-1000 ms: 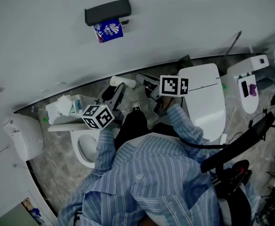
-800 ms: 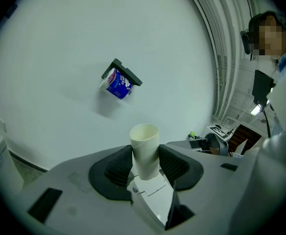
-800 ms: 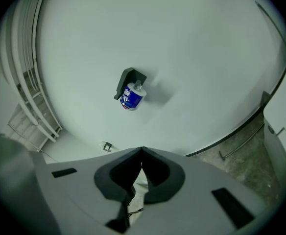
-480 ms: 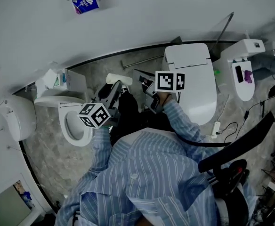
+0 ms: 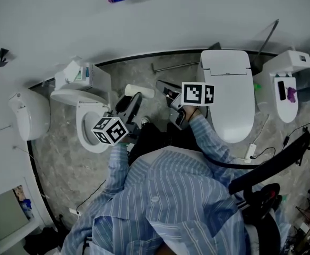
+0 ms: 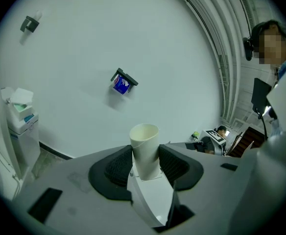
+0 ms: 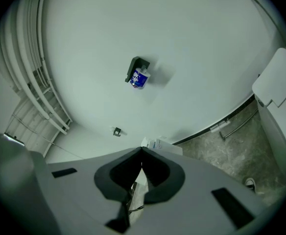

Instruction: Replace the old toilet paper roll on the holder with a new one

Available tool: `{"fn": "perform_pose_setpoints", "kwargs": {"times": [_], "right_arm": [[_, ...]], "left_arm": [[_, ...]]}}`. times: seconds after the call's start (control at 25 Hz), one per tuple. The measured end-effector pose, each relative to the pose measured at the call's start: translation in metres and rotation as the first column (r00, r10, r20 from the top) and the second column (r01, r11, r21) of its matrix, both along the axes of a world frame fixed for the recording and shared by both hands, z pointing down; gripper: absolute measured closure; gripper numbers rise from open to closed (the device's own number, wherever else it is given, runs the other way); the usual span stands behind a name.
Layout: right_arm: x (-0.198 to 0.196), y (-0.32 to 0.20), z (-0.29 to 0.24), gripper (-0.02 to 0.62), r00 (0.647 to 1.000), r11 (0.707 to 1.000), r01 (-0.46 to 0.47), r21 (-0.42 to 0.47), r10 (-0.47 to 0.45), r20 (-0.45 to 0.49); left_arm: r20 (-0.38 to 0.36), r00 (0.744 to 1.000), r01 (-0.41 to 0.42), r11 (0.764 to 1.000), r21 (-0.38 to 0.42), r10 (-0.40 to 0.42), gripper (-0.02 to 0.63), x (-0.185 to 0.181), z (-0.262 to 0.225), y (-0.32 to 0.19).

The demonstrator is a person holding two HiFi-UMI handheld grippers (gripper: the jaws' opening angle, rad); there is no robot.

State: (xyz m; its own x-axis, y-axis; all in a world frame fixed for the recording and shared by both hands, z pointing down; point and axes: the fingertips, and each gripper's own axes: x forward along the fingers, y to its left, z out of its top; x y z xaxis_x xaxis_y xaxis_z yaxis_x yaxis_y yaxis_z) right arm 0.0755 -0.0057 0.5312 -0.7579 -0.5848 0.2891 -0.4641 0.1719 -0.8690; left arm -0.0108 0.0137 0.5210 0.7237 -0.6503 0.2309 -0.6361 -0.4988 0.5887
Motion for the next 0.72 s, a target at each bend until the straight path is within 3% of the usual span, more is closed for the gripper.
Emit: {"fn": "perform_pose_setpoints", "kwargs": {"times": [0.28, 0.72], "right_arm": [[-0.03, 0.006, -0.008, 0.591, 1.0, 0.999, -0.028, 0.019, 0.028, -0.007], [-0.139, 0.062, 0.016, 0.591, 0.997, 0.996, -0.081, -0.032, 0.081, -0.001]], "left_arm": [[-0.016, 0.999, -0.045, 0.999, 0.01, 0.045, 0.434, -0.028, -0.003, 0.016], [0.013, 0.998, -0.065, 0.997, 0.033, 0.064, 0.434, -0.148, 0.003, 0.055]]}}
